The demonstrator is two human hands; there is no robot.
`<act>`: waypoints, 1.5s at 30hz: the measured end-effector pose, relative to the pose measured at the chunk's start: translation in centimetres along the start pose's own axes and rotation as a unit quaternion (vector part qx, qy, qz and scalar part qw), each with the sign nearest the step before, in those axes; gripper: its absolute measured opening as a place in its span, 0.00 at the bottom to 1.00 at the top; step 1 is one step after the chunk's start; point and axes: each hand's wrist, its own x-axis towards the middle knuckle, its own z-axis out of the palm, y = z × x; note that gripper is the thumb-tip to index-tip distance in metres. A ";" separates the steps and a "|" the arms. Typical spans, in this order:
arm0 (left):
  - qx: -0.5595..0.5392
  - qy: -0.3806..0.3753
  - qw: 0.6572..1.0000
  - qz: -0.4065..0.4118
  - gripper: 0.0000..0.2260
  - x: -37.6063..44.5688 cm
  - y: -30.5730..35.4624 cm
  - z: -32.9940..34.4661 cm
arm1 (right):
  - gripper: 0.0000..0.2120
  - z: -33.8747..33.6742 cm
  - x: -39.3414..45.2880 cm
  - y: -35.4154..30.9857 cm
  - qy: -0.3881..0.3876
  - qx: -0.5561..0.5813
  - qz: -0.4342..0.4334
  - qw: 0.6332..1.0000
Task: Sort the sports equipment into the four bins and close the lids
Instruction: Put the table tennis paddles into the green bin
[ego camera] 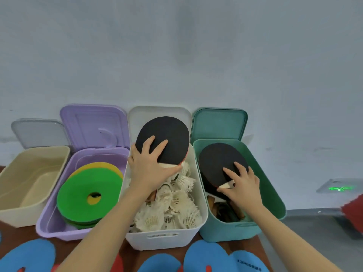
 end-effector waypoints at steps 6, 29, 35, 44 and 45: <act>0.016 -0.027 0.999 -0.009 0.37 0.0 4.3 3.3 | 0.30 2.7 2.6 1.6 -0.134 -0.061 -0.057 0.988; 0.147 -0.336 0.930 0.029 0.43 -1.9 15.6 13.3 | 0.21 -0.8 2.6 10.2 -0.070 0.020 -0.110 0.991; 0.165 -0.212 0.959 0.088 0.27 -3.0 13.5 10.8 | 0.19 -1.1 1.2 7.9 -0.033 0.061 -0.128 0.989; 0.121 -0.103 0.986 0.050 0.22 -6.8 7.9 3.7 | 0.18 -1.0 -1.8 0.4 -0.010 0.103 -0.193 0.976; 0.121 -0.097 0.987 0.046 0.22 -7.3 7.0 2.9 | 0.18 -1.1 -2.3 -0.6 -0.011 0.103 -0.200 0.974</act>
